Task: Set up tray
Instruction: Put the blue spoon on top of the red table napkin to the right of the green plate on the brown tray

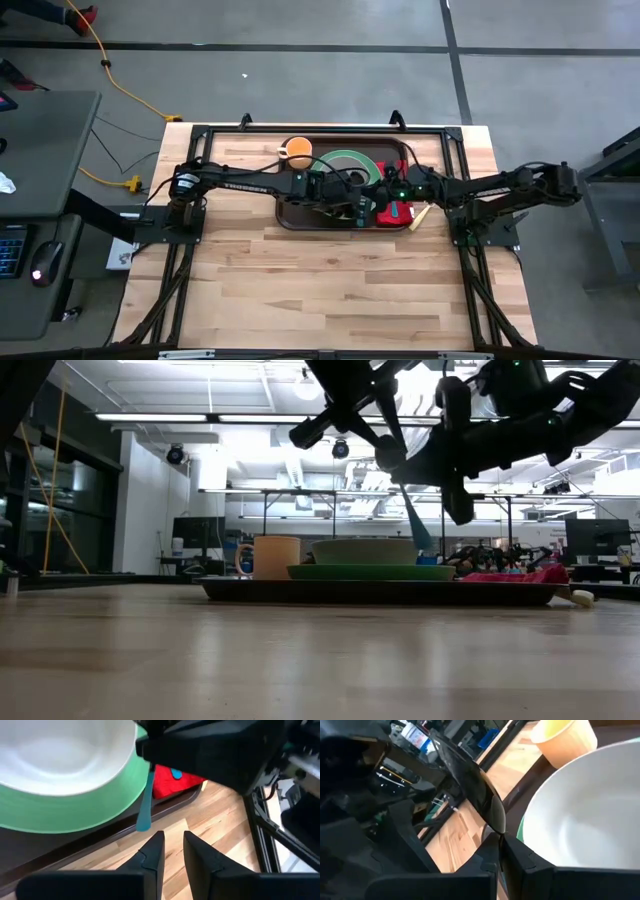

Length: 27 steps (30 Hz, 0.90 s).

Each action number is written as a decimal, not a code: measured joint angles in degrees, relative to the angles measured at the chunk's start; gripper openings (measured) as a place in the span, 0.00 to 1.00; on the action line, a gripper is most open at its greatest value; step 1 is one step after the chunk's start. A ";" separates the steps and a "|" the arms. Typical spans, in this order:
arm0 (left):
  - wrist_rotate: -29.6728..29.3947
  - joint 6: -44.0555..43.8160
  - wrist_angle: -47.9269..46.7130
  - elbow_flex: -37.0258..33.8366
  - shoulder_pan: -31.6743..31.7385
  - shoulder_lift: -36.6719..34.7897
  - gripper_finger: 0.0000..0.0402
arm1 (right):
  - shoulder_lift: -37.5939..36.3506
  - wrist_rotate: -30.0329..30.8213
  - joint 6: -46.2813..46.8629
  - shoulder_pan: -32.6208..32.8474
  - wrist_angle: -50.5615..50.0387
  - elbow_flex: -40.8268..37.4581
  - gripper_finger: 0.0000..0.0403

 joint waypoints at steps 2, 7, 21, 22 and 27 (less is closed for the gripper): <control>0.01 1.29 -0.56 0.00 0.02 -0.02 0.26 | -0.03 -1.02 0.02 -0.77 0.22 0.01 0.00; -0.18 1.67 -5.82 0.00 0.00 -0.75 0.27 | -0.03 -5.18 0.99 -3.82 0.39 0.02 0.00; -13.42 1.22 -25.28 0.01 -3.05 -4.36 0.26 | -5.26 -18.01 0.94 -15.37 -3.33 0.04 0.00; -14.70 1.21 -26.66 -0.03 -3.33 -4.78 0.26 | -6.04 -18.80 0.59 -16.55 -4.24 0.04 0.00; -19.51 1.29 -29.97 -0.04 -4.30 -7.05 0.26 | -10.52 -23.45 -0.30 -22.05 -9.16 0.07 0.00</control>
